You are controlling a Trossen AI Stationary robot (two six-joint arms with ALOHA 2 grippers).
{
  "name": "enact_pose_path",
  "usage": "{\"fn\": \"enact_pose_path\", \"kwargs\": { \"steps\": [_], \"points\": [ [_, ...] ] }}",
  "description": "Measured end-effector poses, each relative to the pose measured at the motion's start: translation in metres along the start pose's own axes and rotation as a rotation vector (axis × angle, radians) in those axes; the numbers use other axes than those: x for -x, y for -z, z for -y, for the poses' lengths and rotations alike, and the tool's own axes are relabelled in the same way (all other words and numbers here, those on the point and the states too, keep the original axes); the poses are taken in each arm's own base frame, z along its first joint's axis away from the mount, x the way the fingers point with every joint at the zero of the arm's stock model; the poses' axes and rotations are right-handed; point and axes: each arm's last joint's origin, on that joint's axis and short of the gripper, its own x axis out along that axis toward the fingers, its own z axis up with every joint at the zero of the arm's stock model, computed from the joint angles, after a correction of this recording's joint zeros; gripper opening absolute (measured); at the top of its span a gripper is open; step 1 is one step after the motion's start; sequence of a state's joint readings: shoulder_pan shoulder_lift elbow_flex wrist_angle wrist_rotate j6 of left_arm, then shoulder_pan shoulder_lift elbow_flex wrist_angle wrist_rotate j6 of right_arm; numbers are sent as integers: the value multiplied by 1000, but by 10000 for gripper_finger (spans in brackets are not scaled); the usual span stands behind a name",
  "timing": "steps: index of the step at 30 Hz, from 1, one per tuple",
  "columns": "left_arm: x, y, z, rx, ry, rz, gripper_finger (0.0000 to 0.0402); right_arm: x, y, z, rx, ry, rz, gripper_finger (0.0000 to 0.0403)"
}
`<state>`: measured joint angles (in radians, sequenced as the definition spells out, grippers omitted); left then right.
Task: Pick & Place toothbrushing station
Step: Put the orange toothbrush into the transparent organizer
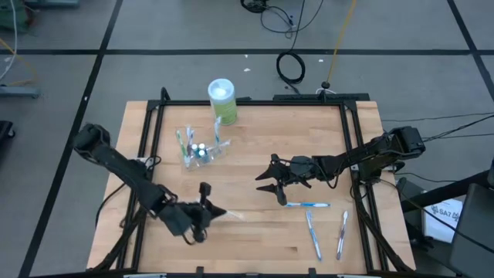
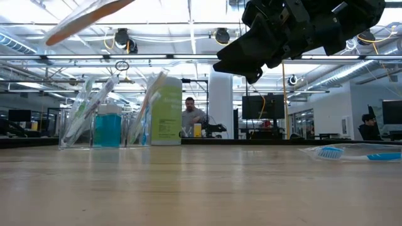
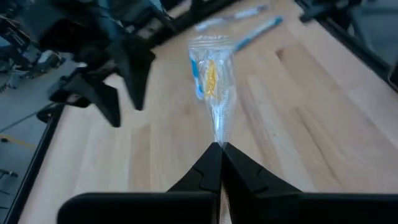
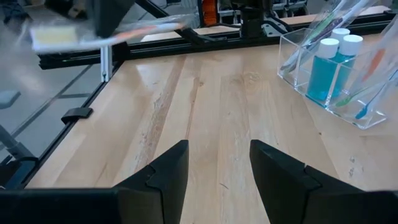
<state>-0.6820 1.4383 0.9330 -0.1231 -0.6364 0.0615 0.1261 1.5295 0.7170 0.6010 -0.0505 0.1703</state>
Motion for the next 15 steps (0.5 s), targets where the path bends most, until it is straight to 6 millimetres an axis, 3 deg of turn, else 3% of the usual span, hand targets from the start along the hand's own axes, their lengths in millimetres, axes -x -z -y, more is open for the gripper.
{"fn": "enact_pose_path", "kwargs": {
  "steps": [6,15],
  "points": [
    [14,17,-18,105,-91,122,8,0,0,0,0,1,0,167],
    [32,44,-38,329,-545,180,9,0,0,0,0,1,0,167]
  ]
}}
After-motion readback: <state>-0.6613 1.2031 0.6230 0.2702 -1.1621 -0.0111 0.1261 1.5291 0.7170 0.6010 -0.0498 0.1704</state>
